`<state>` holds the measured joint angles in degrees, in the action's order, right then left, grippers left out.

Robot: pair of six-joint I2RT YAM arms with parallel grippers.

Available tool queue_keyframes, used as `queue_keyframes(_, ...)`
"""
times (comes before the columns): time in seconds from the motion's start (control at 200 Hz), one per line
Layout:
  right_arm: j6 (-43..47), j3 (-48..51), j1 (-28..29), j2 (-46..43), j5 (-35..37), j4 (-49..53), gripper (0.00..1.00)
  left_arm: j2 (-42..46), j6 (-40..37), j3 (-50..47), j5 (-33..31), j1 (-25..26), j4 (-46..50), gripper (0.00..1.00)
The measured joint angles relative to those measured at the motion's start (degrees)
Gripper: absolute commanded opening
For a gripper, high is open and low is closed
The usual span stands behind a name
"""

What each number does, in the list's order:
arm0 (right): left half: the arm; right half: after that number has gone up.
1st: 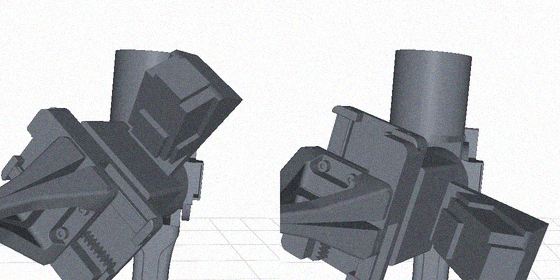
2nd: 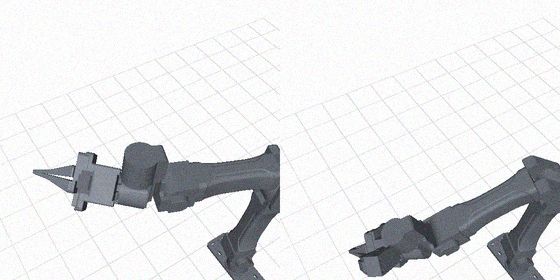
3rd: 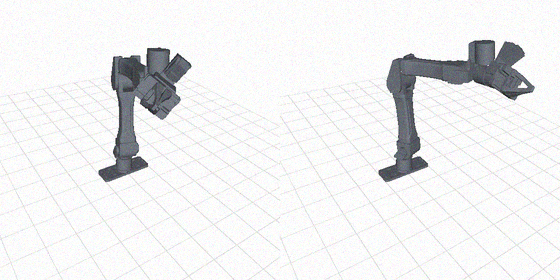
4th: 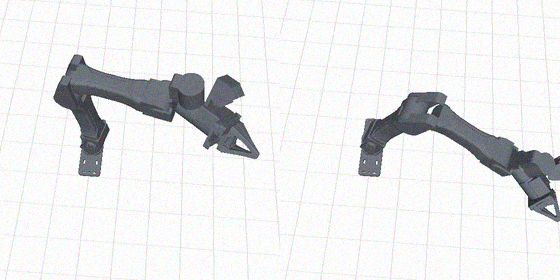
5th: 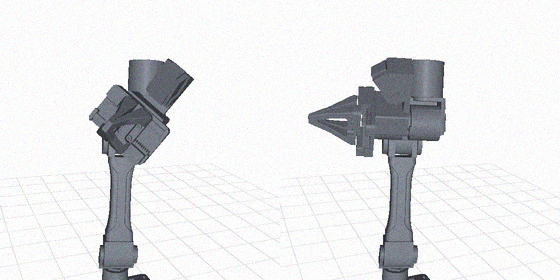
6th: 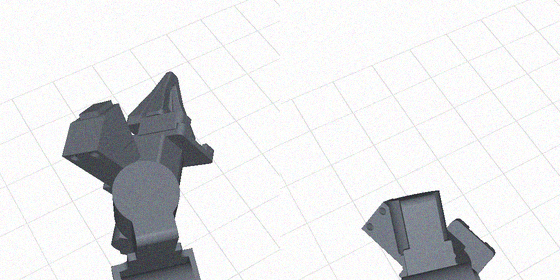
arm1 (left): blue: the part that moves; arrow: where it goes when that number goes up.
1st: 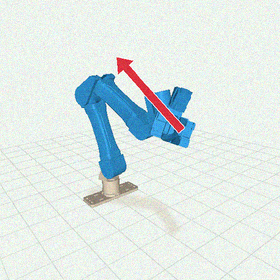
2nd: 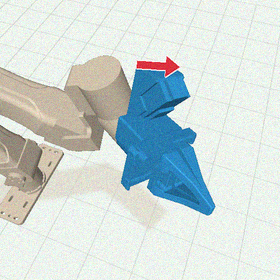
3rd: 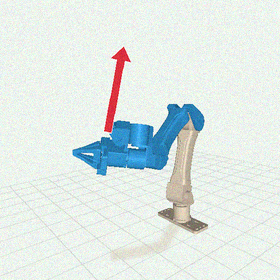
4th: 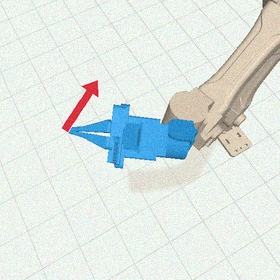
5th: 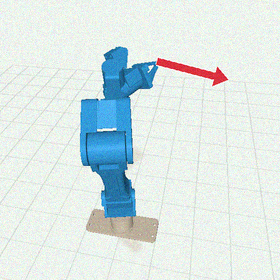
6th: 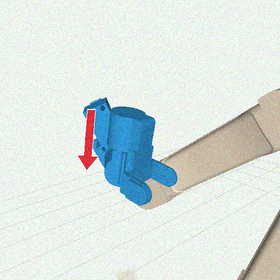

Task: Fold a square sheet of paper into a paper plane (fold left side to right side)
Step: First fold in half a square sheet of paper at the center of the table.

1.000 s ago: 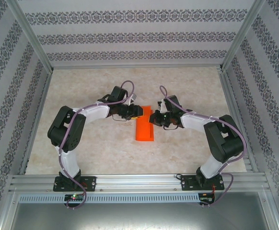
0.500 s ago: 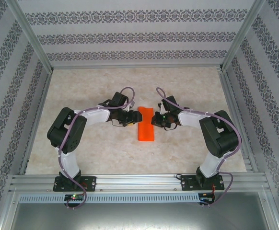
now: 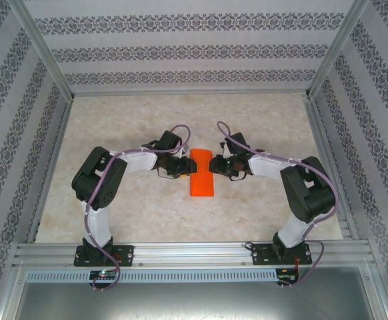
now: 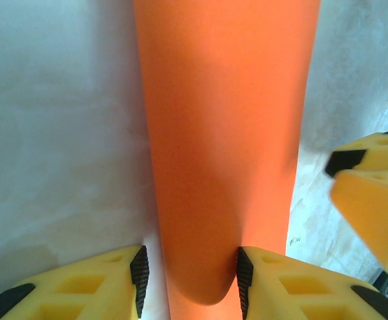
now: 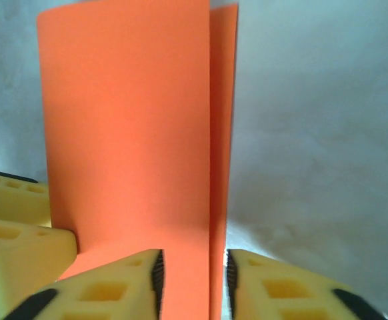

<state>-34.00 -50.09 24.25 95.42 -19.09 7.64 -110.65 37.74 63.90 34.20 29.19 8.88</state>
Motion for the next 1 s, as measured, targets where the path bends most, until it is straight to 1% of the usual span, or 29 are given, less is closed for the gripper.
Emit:
queue_keyframes(0.145, 0.96, 1.77, -0.17, -6.34, 4.61, 1.2, 0.44, -0.33, -0.68, 0.94, -0.39, 0.11, 1.4, 0.44)
queue_keyframes(0.34, 1.44, 4.5, -1.73, -12.15, 8.72, 2.12, 0.45, -0.98, -2.45, 2.91, -1.66, 0.68, 4.46, 0.45)
queue_keyframes(0.55, 1.68, 5.6, -2.4, -14.67, 10.75, 3.85, 0.46, -1.84, -3.26, 4.87, -2.34, 0.96, 7.23, 0.46)
queue_keyframes(0.999, 1.92, 5.6, -2.4, -16.04, 10.95, 4.42, 0.46, -2.8, -3.26, 7.19, -3.89, 1.57, 10.38, 0.46)
